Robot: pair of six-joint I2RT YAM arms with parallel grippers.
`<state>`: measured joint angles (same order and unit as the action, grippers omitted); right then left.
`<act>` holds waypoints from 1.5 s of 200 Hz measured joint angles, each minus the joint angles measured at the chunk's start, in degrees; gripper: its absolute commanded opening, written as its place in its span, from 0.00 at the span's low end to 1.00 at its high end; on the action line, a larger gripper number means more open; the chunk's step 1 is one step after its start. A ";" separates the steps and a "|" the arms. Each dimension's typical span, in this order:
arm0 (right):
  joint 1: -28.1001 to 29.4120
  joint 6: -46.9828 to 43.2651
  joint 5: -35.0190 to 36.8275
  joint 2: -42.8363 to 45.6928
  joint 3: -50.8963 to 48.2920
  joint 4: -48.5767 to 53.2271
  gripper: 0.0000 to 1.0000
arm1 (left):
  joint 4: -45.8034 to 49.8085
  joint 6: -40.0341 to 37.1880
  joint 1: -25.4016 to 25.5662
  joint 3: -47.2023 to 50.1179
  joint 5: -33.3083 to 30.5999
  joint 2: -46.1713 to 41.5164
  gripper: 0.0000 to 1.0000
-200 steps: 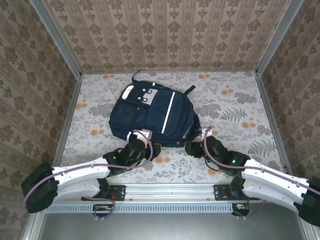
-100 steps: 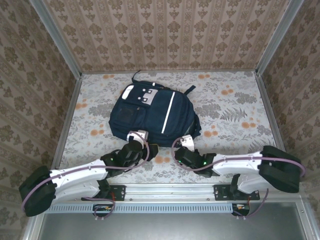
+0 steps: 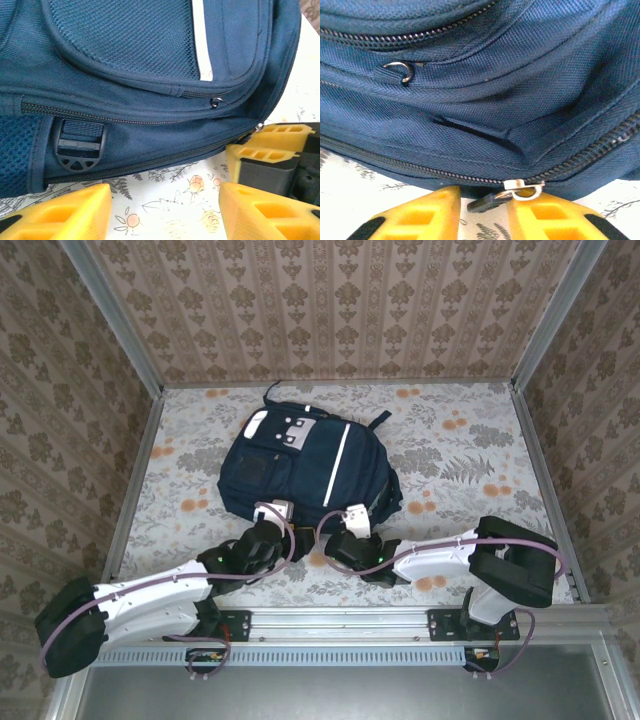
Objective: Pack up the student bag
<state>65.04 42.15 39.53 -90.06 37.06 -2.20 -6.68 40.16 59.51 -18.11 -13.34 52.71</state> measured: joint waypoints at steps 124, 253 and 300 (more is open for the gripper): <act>0.11 -0.42 0.72 8.90 -5.38 1.11 0.00 | -5.55 4.87 2.38 -2.27 1.14 15.08 0.64; 0.09 -1.51 -2.73 13.22 -11.21 -5.86 0.00 | -15.78 21.11 0.31 -12.04 -1.95 36.50 0.62; 0.15 -1.73 -4.66 13.77 -11.21 -6.62 0.00 | -17.46 23.69 -0.96 -13.03 -2.27 40.35 0.00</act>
<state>65.19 40.42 34.87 -76.29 25.85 -8.82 -24.14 63.86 58.54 -31.14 -15.62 93.06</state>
